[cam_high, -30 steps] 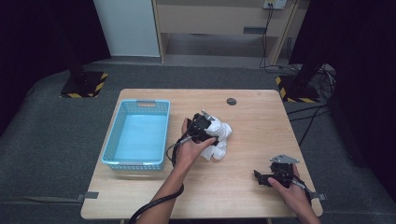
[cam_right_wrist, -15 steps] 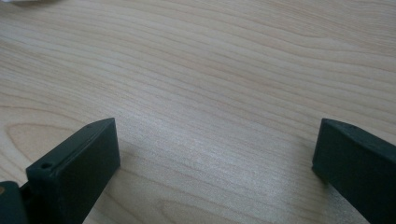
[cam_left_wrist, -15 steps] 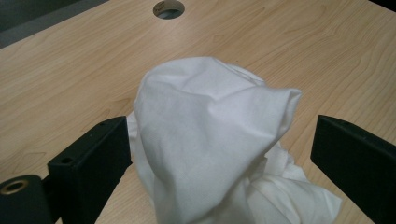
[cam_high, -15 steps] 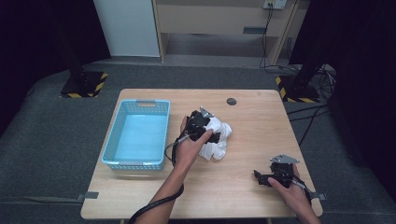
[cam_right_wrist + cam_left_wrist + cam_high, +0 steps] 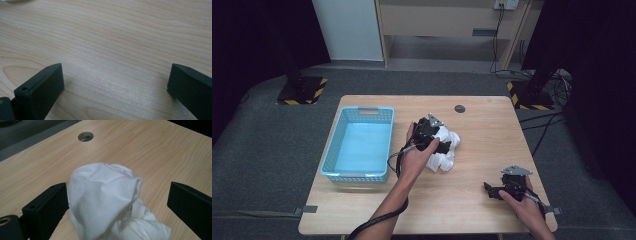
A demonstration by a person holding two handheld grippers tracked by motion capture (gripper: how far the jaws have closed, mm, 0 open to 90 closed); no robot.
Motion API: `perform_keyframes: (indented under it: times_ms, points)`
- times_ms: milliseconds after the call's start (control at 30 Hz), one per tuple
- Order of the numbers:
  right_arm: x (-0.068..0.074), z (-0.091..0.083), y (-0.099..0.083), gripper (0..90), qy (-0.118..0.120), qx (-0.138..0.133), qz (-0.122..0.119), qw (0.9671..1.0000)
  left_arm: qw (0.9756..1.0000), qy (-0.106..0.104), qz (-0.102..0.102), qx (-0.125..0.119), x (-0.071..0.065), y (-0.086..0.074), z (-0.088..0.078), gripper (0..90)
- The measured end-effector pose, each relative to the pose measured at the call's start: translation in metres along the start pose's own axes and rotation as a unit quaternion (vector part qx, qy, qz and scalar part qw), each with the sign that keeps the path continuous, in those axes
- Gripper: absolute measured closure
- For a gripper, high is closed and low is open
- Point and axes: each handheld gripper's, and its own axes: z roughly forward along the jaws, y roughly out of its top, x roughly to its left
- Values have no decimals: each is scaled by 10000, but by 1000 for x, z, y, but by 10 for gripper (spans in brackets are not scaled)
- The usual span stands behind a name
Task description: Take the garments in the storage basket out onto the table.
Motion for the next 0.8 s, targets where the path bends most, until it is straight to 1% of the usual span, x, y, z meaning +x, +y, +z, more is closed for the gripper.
perform_keyframes:
  times_ms: [67,133,167,233,300,400,467,567,600,667,800]
  points:
    - [0,0,0,5,2,0,-2,10000,10000,34,78,22,-1,-1,-1,25]
    - [0,0,0,5,3,0,-3,10000,9997,45,239,8,-3,-2,-3,27]
    - [0,0,0,5,4,1,-3,10000,9997,17,259,-17,-3,-3,-4,30]
    - [0,0,0,5,4,0,-4,10000,9995,29,302,-79,-4,-5,-7,30]
    - [0,0,0,5,6,1,-6,10000,9995,7,309,-102,-5,-6,-10,30]
    - [0,0,0,5,7,1,-6,10000,9992,2,383,-84,-9,-11,-15,32]
    - [0,0,0,4,8,0,-6,10000,9993,-34,365,-87,-11,-13,-17,30]
    - [0,0,0,3,13,9,-16,10000,9992,0,386,-66,-13,-17,-21,30]
    - [0,0,0,3,14,8,-18,10000,9993,24,369,-77,-13,-18,-22,32]
    - [0,0,0,3,14,9,-15,10000,9995,-21,310,-88,-14,-20,-25,31]
    - [0,0,0,4,13,9,-15,10000,9995,-23,293,-84,-14,-24,-27,30]
